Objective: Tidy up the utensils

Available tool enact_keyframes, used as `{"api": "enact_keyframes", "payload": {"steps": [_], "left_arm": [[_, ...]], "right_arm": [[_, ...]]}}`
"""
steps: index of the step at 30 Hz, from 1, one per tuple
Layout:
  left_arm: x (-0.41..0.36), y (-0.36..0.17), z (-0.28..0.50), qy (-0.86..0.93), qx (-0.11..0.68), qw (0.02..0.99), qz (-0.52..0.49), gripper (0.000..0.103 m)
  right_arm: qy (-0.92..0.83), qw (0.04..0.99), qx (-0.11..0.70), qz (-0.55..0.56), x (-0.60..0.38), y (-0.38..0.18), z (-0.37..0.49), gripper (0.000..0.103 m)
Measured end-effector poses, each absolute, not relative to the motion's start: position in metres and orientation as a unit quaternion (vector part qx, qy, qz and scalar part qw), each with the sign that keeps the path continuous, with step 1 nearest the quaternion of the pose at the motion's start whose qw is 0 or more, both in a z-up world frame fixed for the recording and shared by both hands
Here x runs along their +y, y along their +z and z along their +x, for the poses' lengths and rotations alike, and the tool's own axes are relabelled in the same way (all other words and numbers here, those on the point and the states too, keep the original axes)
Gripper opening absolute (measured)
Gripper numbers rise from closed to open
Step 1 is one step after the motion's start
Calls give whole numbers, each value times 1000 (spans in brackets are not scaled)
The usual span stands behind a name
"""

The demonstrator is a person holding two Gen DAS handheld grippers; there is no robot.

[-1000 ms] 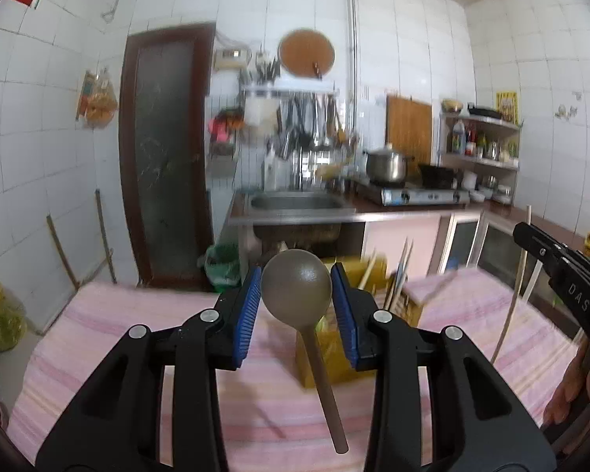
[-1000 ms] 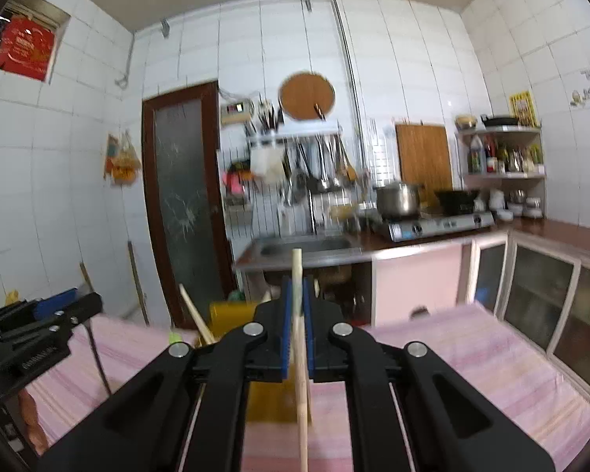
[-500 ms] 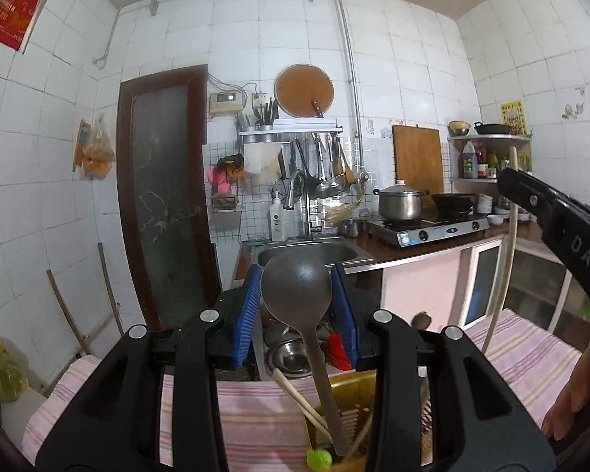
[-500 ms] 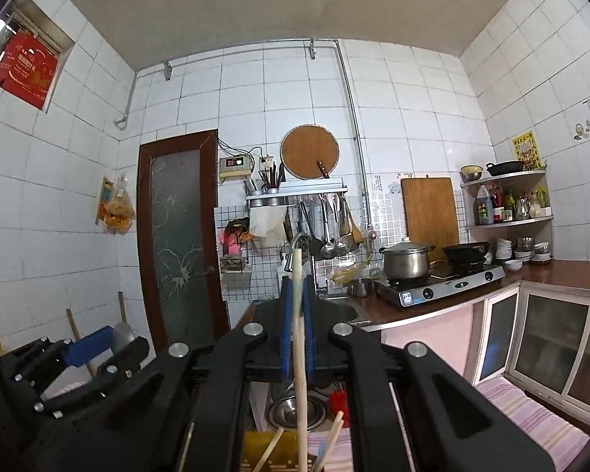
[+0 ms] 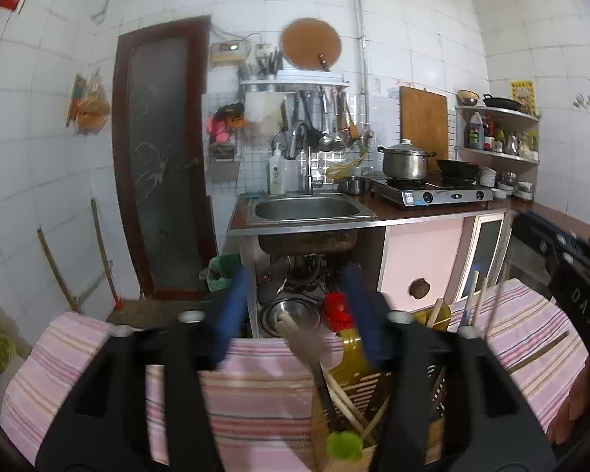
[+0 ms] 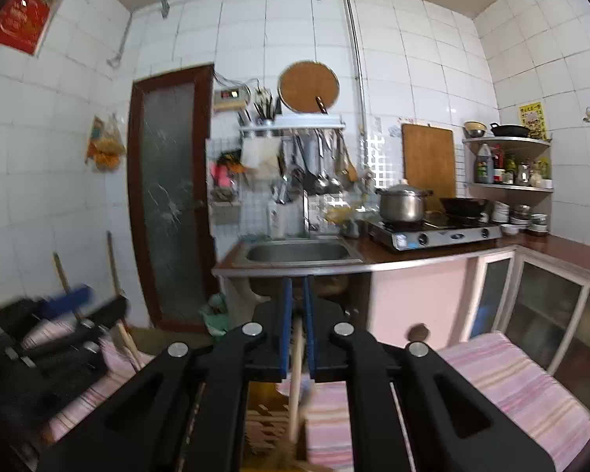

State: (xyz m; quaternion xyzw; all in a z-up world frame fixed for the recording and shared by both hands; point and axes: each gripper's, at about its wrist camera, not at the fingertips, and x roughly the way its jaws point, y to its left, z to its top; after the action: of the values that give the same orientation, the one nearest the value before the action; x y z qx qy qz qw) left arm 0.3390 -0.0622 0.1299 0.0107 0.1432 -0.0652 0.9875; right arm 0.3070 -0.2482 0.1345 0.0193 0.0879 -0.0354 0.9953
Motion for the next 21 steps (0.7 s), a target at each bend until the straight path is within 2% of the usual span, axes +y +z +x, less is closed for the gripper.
{"api": "enact_keyframes", "payload": {"steps": [2,3,4,6,8,10,16,21], "left_arm": [[-51,139,325,-65,146,987,-1,67],[-48,142,318,-65,148,987,-5,72],[-44,146,310,-64,148,987,-8,75],[-31,152,283,-62,140,988,-15,89],[-20,154,255,-51,127,990,-19,98],[-14,153,231,-48,127,991,-17,98],[15,118,154,-36,153,986,-51,98],[23,80,98,-9,149,988,-35,98]], "right_arm": [[-50,993,104,15,-255,139,299,25],[-54,992,109,19,-258,141,293,44],[-57,992,109,21,-261,142,286,50],[-64,991,115,16,-265,146,267,50],[-67,990,123,8,-266,146,250,55],[-65,989,131,8,-266,141,229,66],[-55,986,157,13,-261,103,157,88],[-44,981,187,-14,-238,59,106,95]]}}
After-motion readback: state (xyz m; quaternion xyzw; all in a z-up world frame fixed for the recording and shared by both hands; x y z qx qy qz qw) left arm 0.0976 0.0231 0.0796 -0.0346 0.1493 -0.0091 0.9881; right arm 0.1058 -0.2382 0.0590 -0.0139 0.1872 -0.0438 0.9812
